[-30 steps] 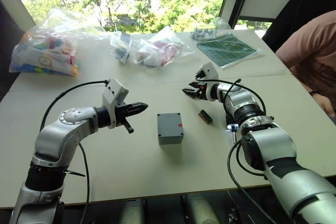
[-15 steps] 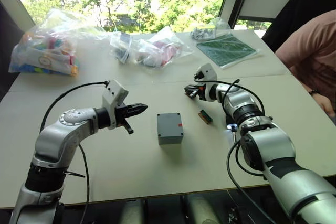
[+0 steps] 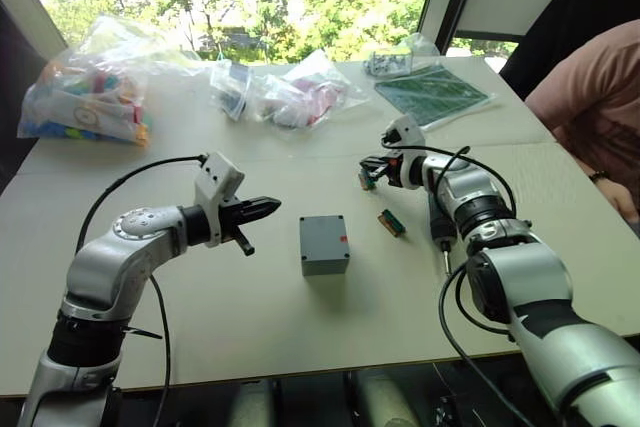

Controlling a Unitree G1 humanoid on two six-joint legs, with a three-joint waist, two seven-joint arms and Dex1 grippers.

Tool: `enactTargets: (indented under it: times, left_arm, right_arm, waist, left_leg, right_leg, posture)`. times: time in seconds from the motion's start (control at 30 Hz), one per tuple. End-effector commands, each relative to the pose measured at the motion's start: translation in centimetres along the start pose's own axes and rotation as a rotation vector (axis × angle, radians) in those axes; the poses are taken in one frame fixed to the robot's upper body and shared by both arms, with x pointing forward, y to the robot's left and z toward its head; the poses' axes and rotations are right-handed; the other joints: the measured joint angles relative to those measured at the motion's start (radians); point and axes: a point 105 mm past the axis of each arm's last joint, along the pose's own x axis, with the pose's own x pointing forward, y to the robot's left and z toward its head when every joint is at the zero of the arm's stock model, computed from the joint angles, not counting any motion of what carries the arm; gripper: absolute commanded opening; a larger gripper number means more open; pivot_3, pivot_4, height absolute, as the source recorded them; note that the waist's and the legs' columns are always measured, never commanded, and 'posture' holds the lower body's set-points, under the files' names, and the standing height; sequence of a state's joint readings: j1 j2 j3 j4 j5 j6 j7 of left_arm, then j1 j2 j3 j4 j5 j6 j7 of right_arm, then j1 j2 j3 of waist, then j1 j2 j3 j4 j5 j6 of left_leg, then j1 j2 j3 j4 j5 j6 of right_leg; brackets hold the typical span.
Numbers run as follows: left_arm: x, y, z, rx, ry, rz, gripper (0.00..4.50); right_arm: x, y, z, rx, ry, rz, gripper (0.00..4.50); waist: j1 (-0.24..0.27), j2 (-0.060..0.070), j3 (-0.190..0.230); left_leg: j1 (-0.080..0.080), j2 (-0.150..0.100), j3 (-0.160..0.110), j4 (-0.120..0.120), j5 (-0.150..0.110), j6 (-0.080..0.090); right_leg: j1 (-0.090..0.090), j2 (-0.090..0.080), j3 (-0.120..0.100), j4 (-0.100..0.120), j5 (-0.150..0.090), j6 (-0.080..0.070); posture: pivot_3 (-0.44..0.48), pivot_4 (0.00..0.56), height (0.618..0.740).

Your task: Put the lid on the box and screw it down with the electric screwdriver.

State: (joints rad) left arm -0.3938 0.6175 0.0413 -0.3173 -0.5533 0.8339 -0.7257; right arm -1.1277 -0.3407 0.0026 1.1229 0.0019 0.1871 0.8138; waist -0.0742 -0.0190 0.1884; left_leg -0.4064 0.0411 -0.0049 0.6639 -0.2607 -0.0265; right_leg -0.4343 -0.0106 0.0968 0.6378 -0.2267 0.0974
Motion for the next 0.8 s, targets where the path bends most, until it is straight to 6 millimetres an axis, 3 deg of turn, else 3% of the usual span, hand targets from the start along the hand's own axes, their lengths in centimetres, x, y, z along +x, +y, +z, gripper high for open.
enactTargets:
  times: [0.03,0.23,0.33,0.43,0.57,0.8]
  left_arm:
    - [0.0,-0.5,1.0,0.044,-0.035,-0.017,0.00]
    - [0.0,-0.6,1.0,0.044,-0.035,-0.026,0.00]
    - [-0.7,-1.2,1.2,0.035,-0.027,-0.062,0.00]
    - [-1.5,-2.1,1.1,0.031,-0.005,-0.121,0.00]
    - [-2.3,-3.0,0.7,0.023,0.030,-0.177,0.00]
    - [-2.3,-3.2,0.5,0.015,0.051,-0.200,0.00]
  right_arm:
    - [-0.6,-0.3,3.1,-0.027,-0.090,0.001,0.08]
    - [-1.6,0.6,4.9,-0.045,-0.151,0.076,0.08]
    - [-4.1,3.3,5.8,-0.079,-0.204,0.235,0.08]
    - [-6.8,6.2,5.1,-0.100,-0.202,0.334,0.08]
    - [-8.4,8.6,3.9,-0.086,-0.183,0.380,0.08]
    - [-8.4,12.1,1.5,-0.034,-0.151,0.423,0.08]
  waist:
    - [0.000,0.000,0.000]
    - [0.002,0.000,0.000]
    - [0.006,0.000,0.000]
    - [0.008,0.000,0.000]
    - [0.002,0.001,0.000]
    - [0.005,0.000,0.000]
  left_leg:
    - [0.000,0.000,0.000,0.000,0.000,0.000]
    - [0.000,0.000,0.000,0.000,0.000,0.000]
    - [0.000,0.000,-0.001,-0.001,0.000,0.000]
    - [-0.001,0.000,-0.002,-0.001,0.000,0.000]
    - [-0.001,0.000,-0.001,-0.001,0.000,0.000]
    - [0.002,0.000,-0.001,-0.001,0.000,0.000]
  right_leg:
    - [0.000,0.000,0.000,0.000,0.000,0.000]
    - [0.000,0.000,0.000,0.000,0.000,0.000]
    - [0.000,0.000,0.000,0.000,0.000,0.000]
    - [0.000,0.000,-0.001,0.000,0.000,0.001]
    - [0.000,0.000,-0.001,-0.001,-0.001,0.000]
    - [0.000,0.001,-0.001,0.001,-0.004,-0.003]
  posture:
    - [0.000,0.150,0.740]
    - [0.000,0.150,0.740]
    - [0.000,0.150,0.740]
    - [0.000,0.150,0.740]
    - [0.000,0.150,0.740]
    - [0.000,0.150,0.740]
